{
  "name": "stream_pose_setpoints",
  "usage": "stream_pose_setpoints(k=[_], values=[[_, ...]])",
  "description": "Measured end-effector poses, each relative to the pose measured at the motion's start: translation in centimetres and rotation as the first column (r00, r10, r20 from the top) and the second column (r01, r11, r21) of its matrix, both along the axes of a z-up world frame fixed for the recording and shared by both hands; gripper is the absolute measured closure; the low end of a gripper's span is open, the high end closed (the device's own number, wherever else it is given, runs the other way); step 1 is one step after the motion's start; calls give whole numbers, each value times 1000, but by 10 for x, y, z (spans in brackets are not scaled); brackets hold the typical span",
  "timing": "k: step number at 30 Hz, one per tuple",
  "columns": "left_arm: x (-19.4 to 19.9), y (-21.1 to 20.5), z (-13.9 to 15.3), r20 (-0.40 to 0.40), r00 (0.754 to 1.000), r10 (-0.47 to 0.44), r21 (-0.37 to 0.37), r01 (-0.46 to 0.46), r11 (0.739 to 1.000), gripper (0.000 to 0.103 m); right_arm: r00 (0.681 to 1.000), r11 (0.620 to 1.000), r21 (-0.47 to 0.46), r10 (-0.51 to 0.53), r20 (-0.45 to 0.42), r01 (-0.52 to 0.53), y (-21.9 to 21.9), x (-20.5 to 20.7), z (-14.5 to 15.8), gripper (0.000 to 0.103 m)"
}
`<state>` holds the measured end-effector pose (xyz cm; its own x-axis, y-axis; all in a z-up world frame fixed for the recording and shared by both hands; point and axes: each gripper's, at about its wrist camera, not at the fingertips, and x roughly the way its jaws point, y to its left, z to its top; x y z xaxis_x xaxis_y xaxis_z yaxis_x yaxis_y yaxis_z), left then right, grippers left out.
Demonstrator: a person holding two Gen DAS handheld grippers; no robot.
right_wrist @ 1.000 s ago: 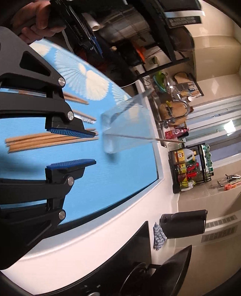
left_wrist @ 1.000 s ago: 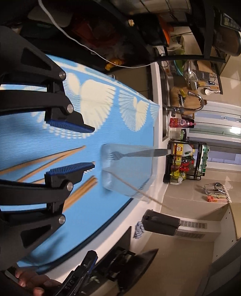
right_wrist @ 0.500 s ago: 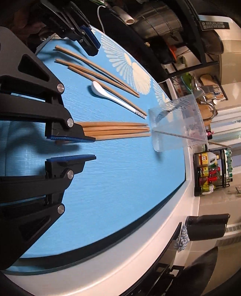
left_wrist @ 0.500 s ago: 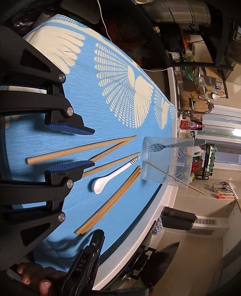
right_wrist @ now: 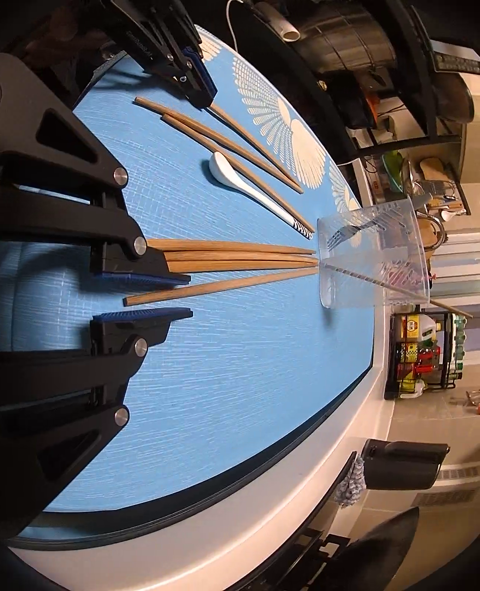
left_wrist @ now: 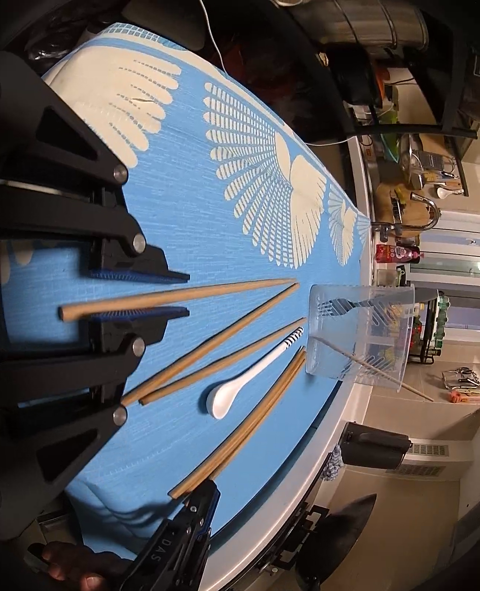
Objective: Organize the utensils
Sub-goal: 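Move both tools back down to the loose chopsticks on the cloth, then close the left tool on one chopstick while the right tool grasps another chopstick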
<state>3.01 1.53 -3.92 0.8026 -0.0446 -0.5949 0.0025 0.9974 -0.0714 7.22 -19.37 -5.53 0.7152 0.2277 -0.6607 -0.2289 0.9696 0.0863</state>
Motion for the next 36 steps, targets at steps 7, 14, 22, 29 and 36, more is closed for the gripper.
stream_pose_setpoints(k=[7, 14, 22, 29, 36], values=[[2, 11, -2, 33, 999, -11, 25, 10, 1000, 96, 996, 996, 1, -88, 17, 88, -8, -7, -1, 98], [5, 23, -1, 34, 999, -18, 9, 18, 1000, 95, 992, 992, -15, -127, 24, 127, -16, -9, 0, 96], [-11, 22, -1, 40, 999, -11, -2, 11, 1000, 83, 993, 993, -11, -113, 35, 114, -17, -10, -2, 95], [-20, 23, -3, 70, 997, 10, -9, -10, 1000, 83, 994, 995, -4, -104, 41, 104, -18, -11, -3, 95], [-20, 17, -5, 100, 995, 11, 10, -12, 1000, 96, 994, 995, -3, -103, 43, 103, -19, -11, -3, 95]])
